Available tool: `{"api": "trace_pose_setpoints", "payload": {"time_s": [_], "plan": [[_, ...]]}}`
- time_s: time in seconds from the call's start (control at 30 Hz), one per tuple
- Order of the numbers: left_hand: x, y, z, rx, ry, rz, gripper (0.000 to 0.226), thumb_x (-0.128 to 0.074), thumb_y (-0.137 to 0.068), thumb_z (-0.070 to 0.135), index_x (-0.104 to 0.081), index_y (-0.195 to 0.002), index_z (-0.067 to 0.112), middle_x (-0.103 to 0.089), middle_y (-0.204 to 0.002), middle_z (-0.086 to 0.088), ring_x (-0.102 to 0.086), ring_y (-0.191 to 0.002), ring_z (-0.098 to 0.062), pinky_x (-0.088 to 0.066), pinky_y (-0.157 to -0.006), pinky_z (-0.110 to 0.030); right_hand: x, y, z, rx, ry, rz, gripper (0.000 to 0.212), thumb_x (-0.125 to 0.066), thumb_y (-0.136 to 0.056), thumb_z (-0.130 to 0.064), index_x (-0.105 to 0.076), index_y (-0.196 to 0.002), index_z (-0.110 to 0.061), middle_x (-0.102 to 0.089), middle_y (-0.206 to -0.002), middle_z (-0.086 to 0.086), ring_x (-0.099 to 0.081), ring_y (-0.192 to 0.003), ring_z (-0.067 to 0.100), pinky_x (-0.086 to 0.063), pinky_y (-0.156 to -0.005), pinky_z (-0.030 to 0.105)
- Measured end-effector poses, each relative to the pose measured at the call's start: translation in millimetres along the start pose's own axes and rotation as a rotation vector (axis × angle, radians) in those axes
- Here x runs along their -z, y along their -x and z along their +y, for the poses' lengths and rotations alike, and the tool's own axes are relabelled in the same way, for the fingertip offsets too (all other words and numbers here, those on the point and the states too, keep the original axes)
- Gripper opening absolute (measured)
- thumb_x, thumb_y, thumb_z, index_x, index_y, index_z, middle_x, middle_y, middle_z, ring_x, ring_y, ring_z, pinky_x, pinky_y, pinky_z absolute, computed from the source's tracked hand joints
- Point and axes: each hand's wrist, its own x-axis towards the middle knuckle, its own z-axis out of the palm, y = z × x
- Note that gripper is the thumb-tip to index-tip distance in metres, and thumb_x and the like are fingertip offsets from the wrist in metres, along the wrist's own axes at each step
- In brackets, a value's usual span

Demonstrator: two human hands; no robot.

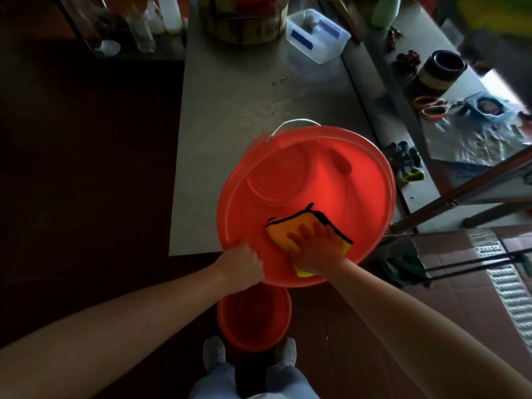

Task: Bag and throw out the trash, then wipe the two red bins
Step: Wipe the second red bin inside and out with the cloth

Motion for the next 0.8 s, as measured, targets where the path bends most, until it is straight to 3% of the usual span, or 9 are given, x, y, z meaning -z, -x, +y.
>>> {"api": "trace_pose_setpoints", "payload": {"time_s": [0.1,0.2,0.3,0.4,0.57,0.8], "plan": [[-3,-3,3,0.023,-0.006,0.029,0.020,-0.055,-0.093,0.018,-0.068,-0.079,0.020,-0.067,-0.079,0.002,-0.062,-0.070,-0.019,-0.041,-0.063,-0.031,9,-1,30,-0.043,0.185,0.024,0.063,-0.025,-0.095,-0.066,-0.027,-0.155,-0.046,-0.015,-0.169,-0.003,0.002,-0.155,0.035,0.010,-0.121,0.057],[-1,-11,2,0.018,0.058,0.034,0.022,-0.049,-0.097,0.012,-0.067,-0.084,0.012,-0.066,-0.086,-0.004,-0.062,-0.076,-0.022,-0.047,-0.071,-0.034,13,2,40,-0.090,0.232,0.009,0.066,-0.022,-0.096,-0.066,-0.026,-0.157,-0.042,-0.012,-0.170,-0.001,0.007,-0.155,0.036,0.016,-0.118,0.057],[0,-13,1,0.018,0.079,0.039,0.023,-0.049,-0.098,0.013,-0.067,-0.084,0.013,-0.067,-0.086,-0.004,-0.063,-0.077,-0.022,-0.051,-0.076,-0.036,7,11,19,-0.139,0.114,-0.032,0.066,-0.020,-0.097,-0.066,-0.021,-0.158,-0.042,-0.006,-0.170,0.000,0.010,-0.154,0.039,0.018,-0.116,0.059],[1,-12,0,0.001,0.084,0.036,0.023,-0.049,-0.097,0.011,-0.069,-0.086,0.016,-0.069,-0.088,-0.001,-0.064,-0.079,-0.022,-0.048,-0.076,-0.033,-3,23,-19,-0.138,-0.102,-0.095,0.066,-0.014,-0.097,-0.068,-0.012,-0.159,-0.045,-0.003,-0.170,-0.004,0.007,-0.155,0.039,0.009,-0.120,0.059],[-4,-11,-3,0.011,0.084,0.084,0.027,-0.045,-0.099,0.021,-0.072,-0.098,0.016,-0.070,-0.099,-0.006,-0.063,-0.091,-0.026,-0.045,-0.079,-0.035,-9,38,-48,-0.079,-0.280,-0.060,0.068,-0.010,-0.094,-0.072,-0.011,-0.157,-0.049,-0.006,-0.170,-0.010,0.005,-0.156,0.032,0.007,-0.121,0.055],[-5,-8,-9,0.026,0.114,0.049,0.034,-0.046,-0.102,0.035,-0.071,-0.099,0.012,-0.071,-0.099,-0.008,-0.066,-0.089,-0.027,-0.043,-0.073,-0.035,9,45,5,-0.050,-0.022,-0.024,0.066,-0.020,-0.095,-0.070,-0.019,-0.157,-0.048,-0.009,-0.170,-0.005,0.005,-0.156,0.031,0.007,-0.122,0.053]]}}
